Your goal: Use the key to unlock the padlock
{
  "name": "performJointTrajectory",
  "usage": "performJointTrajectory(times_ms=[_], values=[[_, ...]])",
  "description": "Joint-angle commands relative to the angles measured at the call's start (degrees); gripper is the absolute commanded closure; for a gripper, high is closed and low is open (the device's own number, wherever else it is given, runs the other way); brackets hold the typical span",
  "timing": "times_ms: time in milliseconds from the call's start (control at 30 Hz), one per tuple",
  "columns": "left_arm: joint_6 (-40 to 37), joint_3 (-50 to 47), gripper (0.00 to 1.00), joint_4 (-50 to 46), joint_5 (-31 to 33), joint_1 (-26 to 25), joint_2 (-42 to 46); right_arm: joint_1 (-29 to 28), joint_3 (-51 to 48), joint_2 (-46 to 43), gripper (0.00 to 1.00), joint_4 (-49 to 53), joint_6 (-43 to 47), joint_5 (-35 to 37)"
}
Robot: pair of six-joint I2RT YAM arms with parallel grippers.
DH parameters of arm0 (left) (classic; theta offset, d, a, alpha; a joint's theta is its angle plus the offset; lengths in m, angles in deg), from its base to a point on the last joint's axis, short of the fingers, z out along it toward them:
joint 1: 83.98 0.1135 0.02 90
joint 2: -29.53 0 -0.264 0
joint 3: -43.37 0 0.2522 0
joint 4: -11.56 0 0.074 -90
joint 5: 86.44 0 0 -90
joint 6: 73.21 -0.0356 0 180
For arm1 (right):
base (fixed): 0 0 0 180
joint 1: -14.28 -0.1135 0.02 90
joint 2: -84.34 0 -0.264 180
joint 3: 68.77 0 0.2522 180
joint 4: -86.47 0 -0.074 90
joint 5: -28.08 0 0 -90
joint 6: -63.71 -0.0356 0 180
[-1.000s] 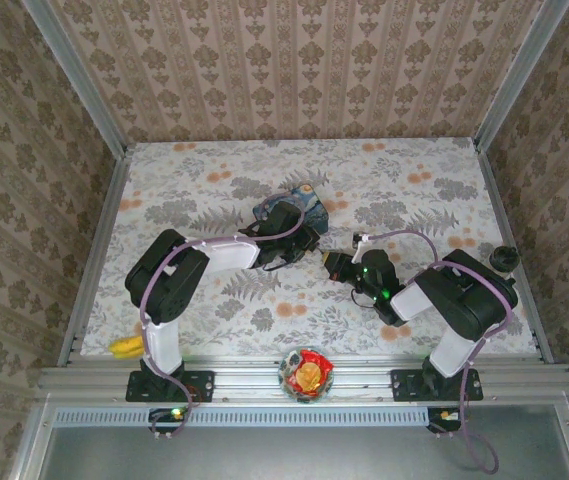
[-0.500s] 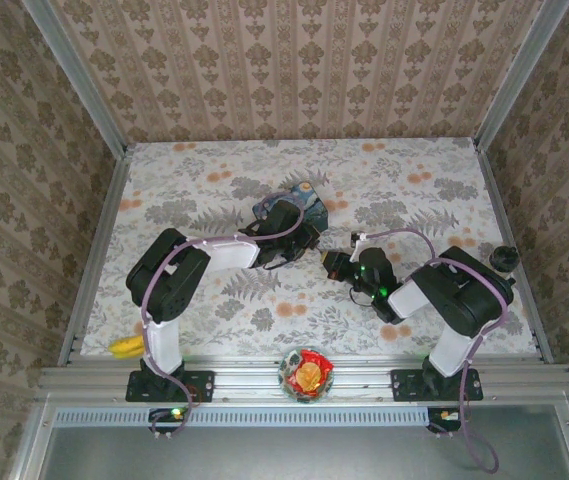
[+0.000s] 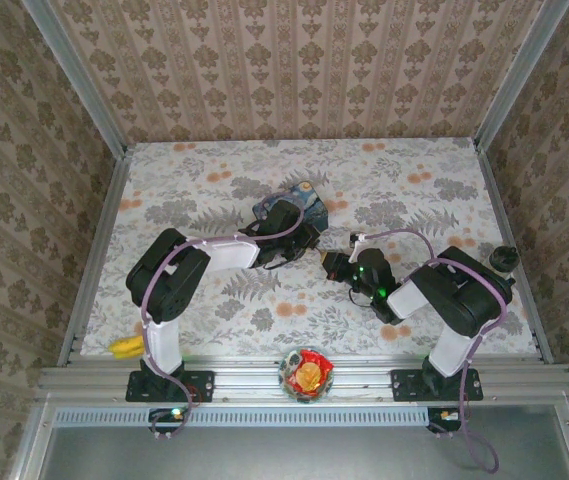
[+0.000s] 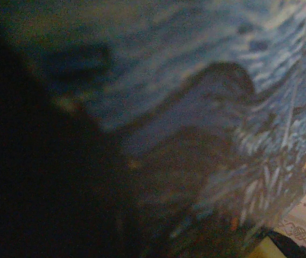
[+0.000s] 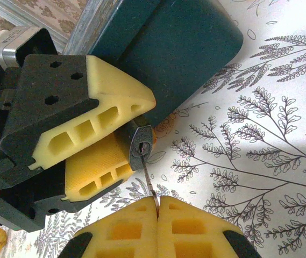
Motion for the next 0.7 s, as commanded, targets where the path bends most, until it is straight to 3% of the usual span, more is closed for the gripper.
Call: performJointTrajectory(times_ms=[0,267,667], values=[[8.2,-3.0,1.00,-4.6,-6.3,-0.8,0.7,-0.5,1.0,-2.4,1.00,1.1,2.2,2.0],[10.6,-6.0,1.00,-5.9,-3.8,-0.8,5.1,-0.7,-3.6,-6.9,1.00,1.7,2.6,1.8],[13.5,-6.0,1.00,-1.4,-4.4,-1.5,3.3,-1.9,-3.9,-9.6,1.00,4.5,5.2,1.4]])
